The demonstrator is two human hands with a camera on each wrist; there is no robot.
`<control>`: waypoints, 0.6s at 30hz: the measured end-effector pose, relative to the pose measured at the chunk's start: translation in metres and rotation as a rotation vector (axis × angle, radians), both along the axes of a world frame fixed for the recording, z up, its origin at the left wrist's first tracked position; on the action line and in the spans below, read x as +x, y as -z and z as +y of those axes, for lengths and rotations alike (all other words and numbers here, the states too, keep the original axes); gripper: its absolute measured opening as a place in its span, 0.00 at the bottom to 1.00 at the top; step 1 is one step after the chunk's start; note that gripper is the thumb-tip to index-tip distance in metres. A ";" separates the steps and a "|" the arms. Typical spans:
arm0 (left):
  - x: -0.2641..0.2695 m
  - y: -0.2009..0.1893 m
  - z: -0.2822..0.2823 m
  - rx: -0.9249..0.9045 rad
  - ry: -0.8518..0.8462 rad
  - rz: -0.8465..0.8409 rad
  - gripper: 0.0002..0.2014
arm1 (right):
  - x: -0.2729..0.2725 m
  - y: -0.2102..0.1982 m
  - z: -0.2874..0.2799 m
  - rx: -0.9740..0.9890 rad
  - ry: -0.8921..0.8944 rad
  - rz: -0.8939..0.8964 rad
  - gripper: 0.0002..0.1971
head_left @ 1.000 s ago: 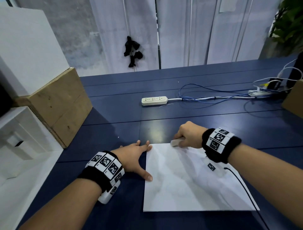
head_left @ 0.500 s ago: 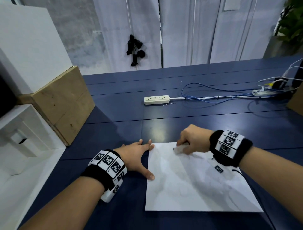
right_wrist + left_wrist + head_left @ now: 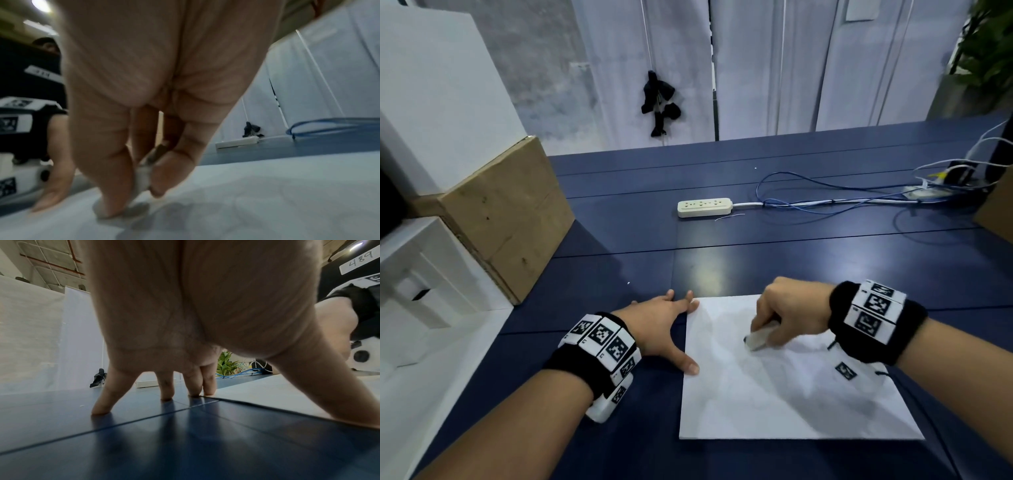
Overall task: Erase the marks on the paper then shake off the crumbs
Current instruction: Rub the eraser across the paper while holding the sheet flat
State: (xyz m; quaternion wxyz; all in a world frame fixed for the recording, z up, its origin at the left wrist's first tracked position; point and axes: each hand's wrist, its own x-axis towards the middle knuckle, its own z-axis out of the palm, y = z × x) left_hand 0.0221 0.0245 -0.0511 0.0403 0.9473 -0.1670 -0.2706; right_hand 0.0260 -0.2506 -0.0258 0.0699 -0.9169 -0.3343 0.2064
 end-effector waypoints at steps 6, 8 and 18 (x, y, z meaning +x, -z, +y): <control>-0.001 -0.001 -0.001 -0.008 -0.003 0.008 0.70 | 0.033 -0.004 0.004 0.051 0.085 -0.165 0.11; -0.001 -0.001 -0.001 -0.015 -0.006 0.003 0.70 | 0.036 0.000 0.002 0.076 0.084 -0.192 0.09; 0.000 0.000 -0.001 -0.009 -0.002 0.003 0.71 | 0.028 -0.002 0.001 0.107 0.086 -0.138 0.10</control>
